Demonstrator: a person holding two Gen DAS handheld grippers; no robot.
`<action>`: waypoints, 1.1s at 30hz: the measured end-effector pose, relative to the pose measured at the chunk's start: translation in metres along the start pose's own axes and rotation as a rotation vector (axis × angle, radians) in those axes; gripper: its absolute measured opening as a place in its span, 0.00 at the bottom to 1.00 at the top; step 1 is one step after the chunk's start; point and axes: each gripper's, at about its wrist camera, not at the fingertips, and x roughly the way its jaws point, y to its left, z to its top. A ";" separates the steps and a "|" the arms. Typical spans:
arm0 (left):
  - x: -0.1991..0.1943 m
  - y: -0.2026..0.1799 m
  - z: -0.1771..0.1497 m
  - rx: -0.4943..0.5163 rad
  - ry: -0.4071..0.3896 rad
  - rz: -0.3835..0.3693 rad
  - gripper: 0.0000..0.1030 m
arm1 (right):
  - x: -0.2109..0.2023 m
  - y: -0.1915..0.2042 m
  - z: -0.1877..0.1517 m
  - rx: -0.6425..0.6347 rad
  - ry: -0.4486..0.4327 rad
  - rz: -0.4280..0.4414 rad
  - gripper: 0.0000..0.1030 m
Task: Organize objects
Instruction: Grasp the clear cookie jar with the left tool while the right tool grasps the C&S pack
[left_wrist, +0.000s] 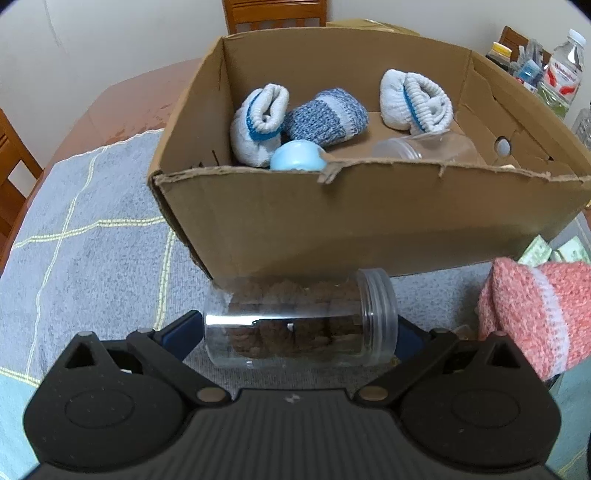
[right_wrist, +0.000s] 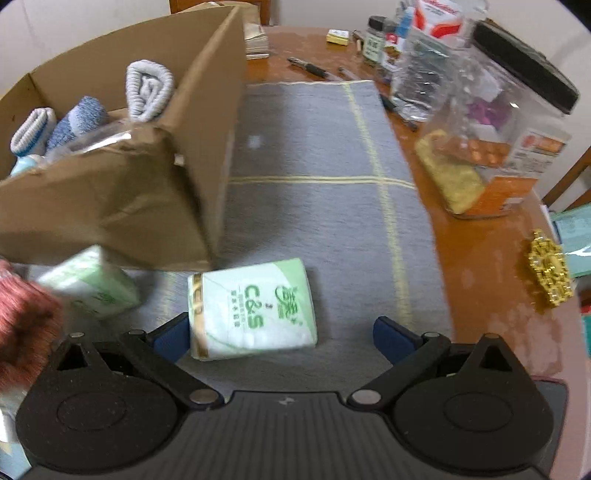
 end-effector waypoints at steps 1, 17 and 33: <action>0.001 0.000 0.000 0.003 -0.001 0.001 0.99 | -0.001 -0.004 -0.002 -0.002 -0.001 0.005 1.00; 0.013 0.010 -0.007 0.001 -0.038 -0.094 0.94 | -0.003 -0.014 -0.009 -0.070 -0.084 0.045 1.00; 0.013 0.009 -0.010 -0.033 -0.046 -0.081 0.90 | 0.001 -0.009 -0.005 -0.082 -0.104 0.047 1.00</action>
